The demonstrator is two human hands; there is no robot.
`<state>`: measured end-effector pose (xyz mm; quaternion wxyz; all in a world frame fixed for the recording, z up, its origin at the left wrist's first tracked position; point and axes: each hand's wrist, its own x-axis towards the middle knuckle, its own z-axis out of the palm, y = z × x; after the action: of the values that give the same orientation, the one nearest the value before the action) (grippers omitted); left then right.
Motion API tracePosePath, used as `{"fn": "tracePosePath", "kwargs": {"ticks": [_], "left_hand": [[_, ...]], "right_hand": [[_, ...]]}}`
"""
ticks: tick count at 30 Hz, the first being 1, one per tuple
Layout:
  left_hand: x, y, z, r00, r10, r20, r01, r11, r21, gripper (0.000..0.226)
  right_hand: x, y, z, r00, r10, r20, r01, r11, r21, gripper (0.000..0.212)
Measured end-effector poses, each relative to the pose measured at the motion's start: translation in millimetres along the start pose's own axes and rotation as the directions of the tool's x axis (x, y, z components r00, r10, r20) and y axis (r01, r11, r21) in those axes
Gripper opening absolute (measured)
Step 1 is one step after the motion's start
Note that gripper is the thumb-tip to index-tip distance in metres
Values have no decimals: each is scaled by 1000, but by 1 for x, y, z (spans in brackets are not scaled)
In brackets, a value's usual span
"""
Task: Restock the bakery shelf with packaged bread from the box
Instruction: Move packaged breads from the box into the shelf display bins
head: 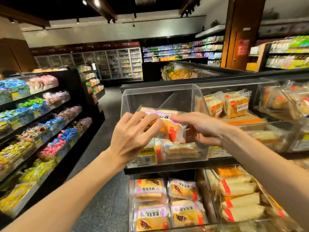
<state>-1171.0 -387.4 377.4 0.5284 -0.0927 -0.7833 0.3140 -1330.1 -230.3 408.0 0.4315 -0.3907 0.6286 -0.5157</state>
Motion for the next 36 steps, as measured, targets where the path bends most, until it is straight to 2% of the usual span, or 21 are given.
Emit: {"fn": "tracePosePath", "kwargs": {"ticks": [2, 3, 5, 6, 7, 9, 11, 12, 13, 16, 18, 19, 22, 24, 29, 33, 36], "left_hand": [[-7, 8, -7, 999, -47, 7, 47, 995, -92, 14], [-13, 13, -11, 995, -91, 41, 96, 987, -132, 28], [-36, 25, -19, 952, -240, 188, 285, 921, -266, 59], [-47, 35, -26, 901, -337, 272, 421, 832, -361, 66], [-56, 47, -35, 819, -431, 379, 570, 690, -446, 67], [-71, 74, -54, 588, -517, 622, 803, 279, -527, 54], [-91, 103, -62, 386, -439, 812, 867, -128, -481, 47], [-103, 118, -64, 312, -385, 868, 870, -251, -424, 49], [-115, 132, -67, 258, -354, 899, 889, -277, -365, 51], [-142, 162, -69, 159, -328, 931, 970, -125, -209, 54], [-155, 171, -64, 69, -310, 948, 991, -84, -100, 49], [-162, 171, -58, 17, -299, 954, 997, -72, -40, 46], [-179, 166, -39, -122, -316, 941, 992, -24, 121, 43], [-180, 162, -28, -150, -350, 925, 984, 35, 173, 43], [-175, 154, -7, -175, -396, 901, 889, 330, 318, 48], [-169, 161, -4, -204, -381, 902, 777, 498, 386, 52], [-164, 164, -4, -215, -366, 905, 679, 611, 408, 44]], "right_hand": [[-13, 12, 8, 998, -39, -49, 40, 999, 5, 39], [-18, 21, 10, 997, -53, -56, 53, 999, 8, 38], [-27, 39, 12, 992, -87, -86, 93, 993, 70, 35], [-32, 49, 13, 989, -112, -93, 121, 988, 99, 33], [-38, 60, 14, 987, -124, -100, 135, 984, 112, 33], [-46, 89, 17, 988, -106, -113, 120, 985, 124, 36], [-51, 126, 22, 995, -33, -95, 47, 988, 149, 41], [-51, 149, 25, 996, 30, -84, -15, 986, 165, 48], [-53, 169, 30, 993, 102, -63, -88, 976, 201, 57], [-51, 223, 48, 970, 238, -53, -203, 908, 366, 61], [-43, 244, 55, 947, 303, -108, -234, 880, 414, 68], [-36, 251, 57, 941, 312, -131, -239, 886, 397, 67], [-8, 255, 62, 946, 266, -184, -225, 950, 218, 48], [14, 258, 66, 942, 236, -240, -221, 971, 88, 36], [46, 271, 78, 927, 229, -296, -292, 937, -191, 23], [56, 278, 88, 925, 250, -286, -333, 896, -294, 22], [57, 282, 93, 930, 217, -298, -318, 880, -352, 25]]}}
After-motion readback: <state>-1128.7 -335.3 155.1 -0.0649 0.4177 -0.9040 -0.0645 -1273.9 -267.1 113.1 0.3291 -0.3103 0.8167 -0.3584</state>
